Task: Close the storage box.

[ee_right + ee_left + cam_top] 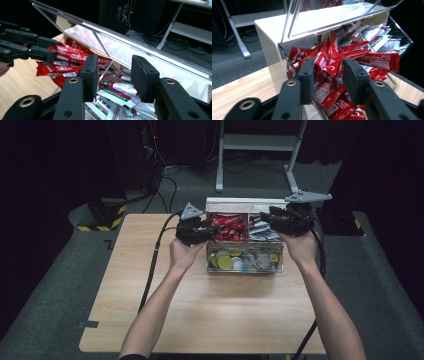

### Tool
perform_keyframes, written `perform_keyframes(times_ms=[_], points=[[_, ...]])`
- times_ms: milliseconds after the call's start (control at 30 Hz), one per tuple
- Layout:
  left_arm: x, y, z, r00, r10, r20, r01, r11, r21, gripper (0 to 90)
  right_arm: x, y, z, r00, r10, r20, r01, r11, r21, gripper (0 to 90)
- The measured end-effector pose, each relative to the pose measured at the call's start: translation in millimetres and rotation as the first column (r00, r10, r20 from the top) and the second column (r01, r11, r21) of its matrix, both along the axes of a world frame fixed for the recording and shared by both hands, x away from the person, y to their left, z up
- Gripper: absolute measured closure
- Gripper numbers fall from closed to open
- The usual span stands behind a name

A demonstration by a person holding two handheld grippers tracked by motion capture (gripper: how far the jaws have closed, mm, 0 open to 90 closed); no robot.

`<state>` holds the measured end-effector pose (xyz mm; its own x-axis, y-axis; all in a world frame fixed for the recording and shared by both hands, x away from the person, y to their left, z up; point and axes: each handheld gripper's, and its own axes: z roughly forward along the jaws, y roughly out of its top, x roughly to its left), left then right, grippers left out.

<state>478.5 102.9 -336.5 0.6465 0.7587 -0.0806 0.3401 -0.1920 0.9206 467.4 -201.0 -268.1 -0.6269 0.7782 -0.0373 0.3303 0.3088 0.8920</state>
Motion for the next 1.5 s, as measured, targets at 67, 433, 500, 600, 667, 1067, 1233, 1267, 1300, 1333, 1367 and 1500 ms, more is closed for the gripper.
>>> perform_keyframes(times_ms=[67,433,500,600,667,1067,1233,1267,1300,1333,1367,1500], points=[[1.2,-0.7,0.2,1.0,0.001,-0.002,-0.001,1.0,0.001,64.3,1.7,-0.4,1.3,1.0,0.002,-0.006,-0.002,1.0,0.002,57.7],[1.4,-13.2,3.2,0.9999,-0.009,0.013,0.008,0.9988,0.049,61.1,2.0,0.2,0.9,0.9999,0.006,-0.011,-0.006,1.0,0.003,57.4],[-1.1,-14.7,5.7,0.9997,-0.015,0.021,0.014,0.9986,0.052,60.8,1.7,0.5,1.0,0.9999,0.004,-0.012,-0.004,1.0,0.002,57.4],[-2.6,-14.9,8.6,0.9996,-0.02,0.022,0.019,0.9986,0.05,60.8,2.1,-0.2,1.0,0.9999,0.008,-0.014,-0.008,1.0,0.004,57.6],[-2.9,-16.5,13.3,0.9995,-0.023,0.022,0.022,0.9982,0.056,60.8,2.8,-0.7,1.0,0.9998,0.012,-0.014,-0.012,1.0,0.008,57.6],[-2.4,-23.1,19.0,0.999,-0.034,0.027,0.032,0.9969,0.072,60.4,2.4,-0.8,-1.4,0.9998,0.012,-0.014,-0.012,1.0,0.009,57.6],[0.1,-25.0,18.9,0.9993,-0.03,0.021,0.028,0.9959,0.086,68.2,3.2,-0.4,-1.6,0.9997,0.007,-0.023,-0.007,1.0,0.009,57.7],[0.6,-25.3,19.2,0.9993,-0.032,0.019,0.031,0.9956,0.089,68.2,3.1,-0.4,-1.5,0.9996,0.006,-0.026,-0.006,1.0,0.01,57.8],[1.3,-25.8,19.7,0.9994,-0.033,0.014,0.032,0.9952,0.093,67.6,3.7,-0.7,-1.5,0.9997,0.01,-0.022,-0.01,1.0,0.009,57.7],[2.1,-26.8,20.1,0.9993,-0.036,0.009,0.035,0.9948,0.095,66.0,3.6,-0.4,-1.3,0.9997,0.008,-0.023,-0.008,1.0,0.01,57.7],[3.1,-28.3,20.3,0.9993,-0.038,0.004,0.038,0.9943,0.1,63.9,3.7,-0.3,-1.2,0.9997,0.008,-0.021,-0.008,1.0,0.007,57.7],[4.1,-35.0,21.6,0.9993,-0.038,0.0,0.038,0.9913,0.126,61.1,3.6,-0.4,-1.2,0.9996,0.007,-0.026,-0.007,1.0,0.012,57.7]])
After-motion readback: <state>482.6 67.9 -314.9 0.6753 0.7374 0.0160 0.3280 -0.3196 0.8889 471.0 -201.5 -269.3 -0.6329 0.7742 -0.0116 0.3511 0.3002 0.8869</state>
